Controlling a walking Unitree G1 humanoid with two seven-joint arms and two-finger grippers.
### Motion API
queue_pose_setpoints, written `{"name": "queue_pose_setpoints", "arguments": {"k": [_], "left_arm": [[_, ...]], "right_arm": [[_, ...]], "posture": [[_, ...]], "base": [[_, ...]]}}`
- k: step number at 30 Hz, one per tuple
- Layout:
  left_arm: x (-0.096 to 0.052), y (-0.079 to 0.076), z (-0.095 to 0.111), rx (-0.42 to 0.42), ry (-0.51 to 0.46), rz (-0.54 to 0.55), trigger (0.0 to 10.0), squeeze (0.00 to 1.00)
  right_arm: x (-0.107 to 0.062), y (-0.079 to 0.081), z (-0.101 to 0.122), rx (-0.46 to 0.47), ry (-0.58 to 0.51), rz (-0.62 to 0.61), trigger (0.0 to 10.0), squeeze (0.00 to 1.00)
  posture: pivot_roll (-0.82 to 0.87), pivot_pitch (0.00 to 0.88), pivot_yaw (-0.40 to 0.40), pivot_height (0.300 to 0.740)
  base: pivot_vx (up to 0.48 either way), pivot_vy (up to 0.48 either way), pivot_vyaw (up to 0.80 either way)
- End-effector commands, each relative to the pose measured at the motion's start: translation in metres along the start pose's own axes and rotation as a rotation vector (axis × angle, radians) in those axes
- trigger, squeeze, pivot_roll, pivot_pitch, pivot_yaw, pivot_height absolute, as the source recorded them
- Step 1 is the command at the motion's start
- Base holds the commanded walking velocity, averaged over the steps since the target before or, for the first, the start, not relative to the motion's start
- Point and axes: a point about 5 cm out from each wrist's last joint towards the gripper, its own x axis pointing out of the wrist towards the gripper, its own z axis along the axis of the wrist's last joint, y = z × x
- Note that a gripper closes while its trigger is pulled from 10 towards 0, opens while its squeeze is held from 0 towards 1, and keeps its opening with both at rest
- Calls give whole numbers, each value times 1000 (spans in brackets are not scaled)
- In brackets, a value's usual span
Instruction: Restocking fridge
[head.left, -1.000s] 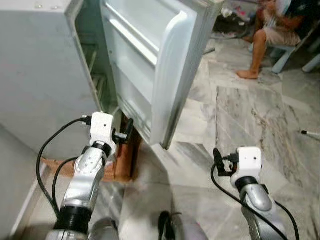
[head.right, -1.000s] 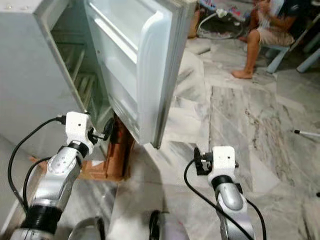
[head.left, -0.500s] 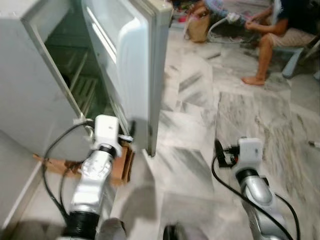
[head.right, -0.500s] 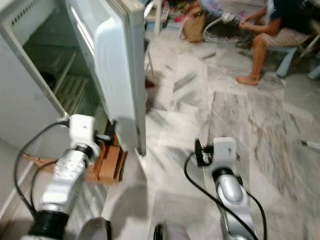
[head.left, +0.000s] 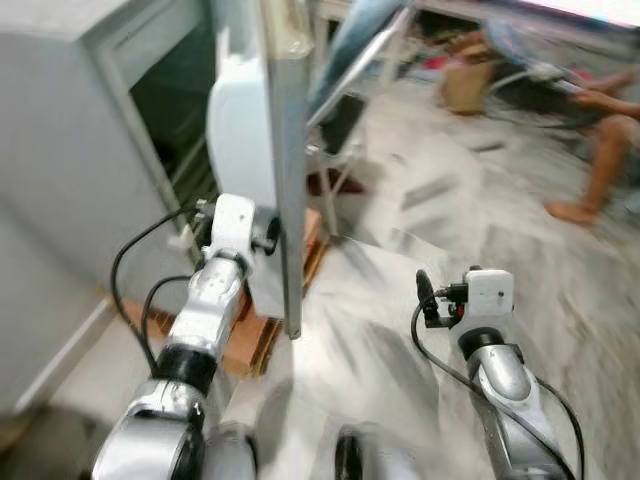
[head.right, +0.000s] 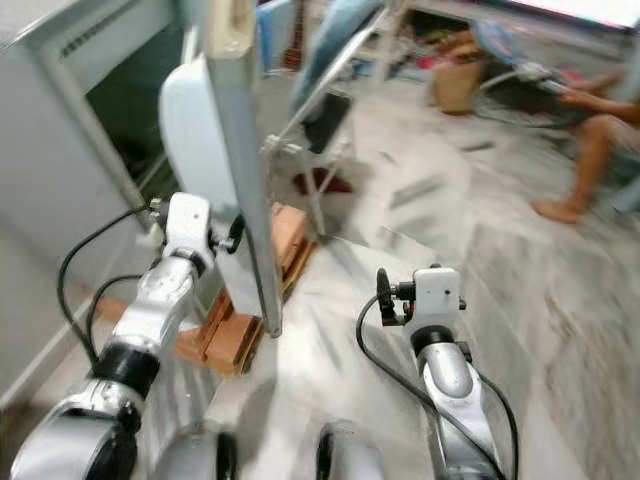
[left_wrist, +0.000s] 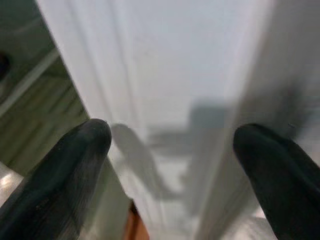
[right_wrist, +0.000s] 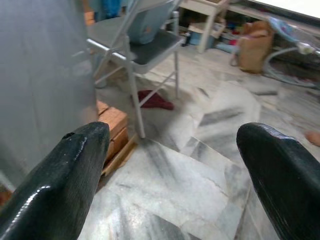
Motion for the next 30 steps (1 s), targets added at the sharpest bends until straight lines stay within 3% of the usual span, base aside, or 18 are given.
{"name": "queue_pose_setpoints", "arguments": {"k": [1,3,5,9,14,16,17,18,20,22,26,30], "left_arm": [[5,-47,34,96,-140,-236,10000,0],[1,-67,38,124,-171,-333,10000,0],[-8,-98,41,104,-196,-467,10000,0],[-11,-110,35,114,-201,-526,10000,0],[-6,-79,27,86,-180,-404,10000,0],[-6,-49,23,82,-167,-290,10000,0],[-6,-49,23,82,-167,-290,10000,0],[-9,-28,18,78,-166,-210,10000,0],[-10,-22,17,76,-167,-186,10000,0],[-19,6,4,74,-142,-68,10000,0],[-32,20,-7,49,-123,-12,10000,0],[-41,20,-17,34,-99,2,10000,0]], "right_arm": [[0,1,1,5,-6,-7,10000,0],[1,0,0,5,-5,-9,10000,0],[1,1,0,7,-4,-12,10000,0],[2,3,0,9,-3,-14,10000,0],[1,2,-2,11,1,-21,10000,0],[0,2,-3,13,5,-22,10000,0],[0,2,-3,13,5,-22,10000,0],[0,3,-5,12,9,-18,10000,0],[0,3,-5,11,10,-17,10000,0],[0,3,-6,5,16,-16,10000,0],[0,3,-6,7,18,-16,10000,0],[1,2,-6,4,18,-15,10000,0]], "posture": [[-2,130,-70,740],[-1,130,-68,740],[-1,129,-66,740],[-4,129,-62,740],[-1,131,-60,740],[8,133,-62,740],[8,133,-62,740],[14,133,-63,740],[14,133,-63,740],[20,135,-66,740],[23,138,-70,740],[28,142,-75,740]], "base": [[428,0,0],[424,0,0],[369,0,0],[314,0,0],[0,0,0],[0,0,0],[0,0,0],[0,0,0],[0,0,0],[0,0,0],[0,-182,-600],[0,-438,-800]]}}
